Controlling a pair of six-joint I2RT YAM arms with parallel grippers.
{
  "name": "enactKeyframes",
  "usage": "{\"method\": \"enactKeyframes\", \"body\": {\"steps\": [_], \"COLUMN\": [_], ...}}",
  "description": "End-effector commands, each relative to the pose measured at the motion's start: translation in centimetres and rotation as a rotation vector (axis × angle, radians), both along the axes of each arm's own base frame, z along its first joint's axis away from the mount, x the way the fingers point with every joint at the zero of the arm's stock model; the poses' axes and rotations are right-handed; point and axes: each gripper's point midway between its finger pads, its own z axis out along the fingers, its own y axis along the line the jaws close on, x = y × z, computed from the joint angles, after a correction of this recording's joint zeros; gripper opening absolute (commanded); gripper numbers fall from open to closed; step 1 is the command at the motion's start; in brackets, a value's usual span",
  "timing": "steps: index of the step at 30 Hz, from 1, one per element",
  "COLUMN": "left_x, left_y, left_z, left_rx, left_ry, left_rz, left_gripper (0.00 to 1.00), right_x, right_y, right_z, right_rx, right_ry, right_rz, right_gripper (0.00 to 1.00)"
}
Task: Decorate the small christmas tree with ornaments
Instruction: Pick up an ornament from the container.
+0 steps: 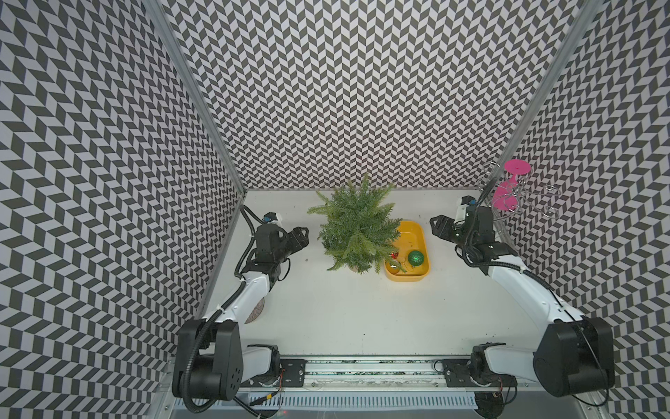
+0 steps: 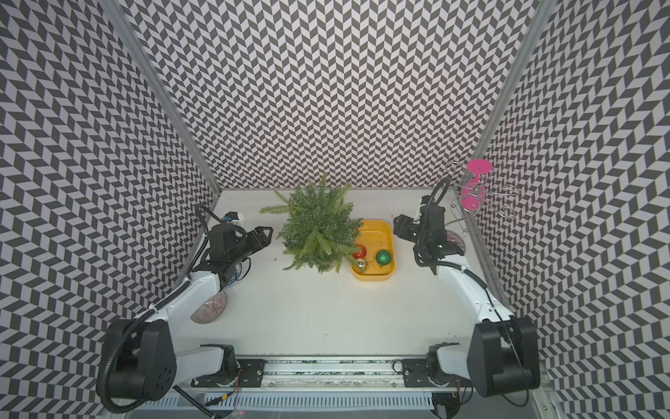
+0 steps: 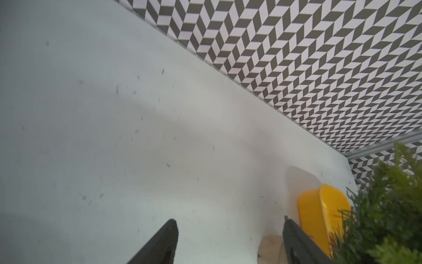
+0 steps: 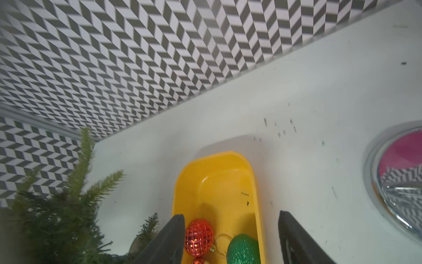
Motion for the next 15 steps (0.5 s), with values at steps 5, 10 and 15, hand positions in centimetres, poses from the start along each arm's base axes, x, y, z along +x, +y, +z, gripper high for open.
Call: {"method": "enactKeyframes", "body": {"steps": [5, 10, 15], "left_x": [-3.8, -4.9, -5.6], "left_y": [-4.1, -5.1, -6.0], "left_z": [-1.6, -3.3, -4.6], "left_rx": [0.018, -0.006, -0.008], "left_ry": [0.106, 0.148, 0.174], "left_rz": [-0.143, -0.179, -0.204], "left_gripper": [0.75, 0.76, 0.76], "right_x": [-2.6, -3.5, -3.7], "right_y": [5.4, 6.9, 6.3], "right_z": [-4.0, -6.0, -7.6], "right_rx": [-0.105, -0.125, -0.191], "right_ry": [0.268, 0.315, 0.354], "right_rz": [0.173, 0.184, 0.136], "right_gripper": [0.67, 0.69, 0.7]}}
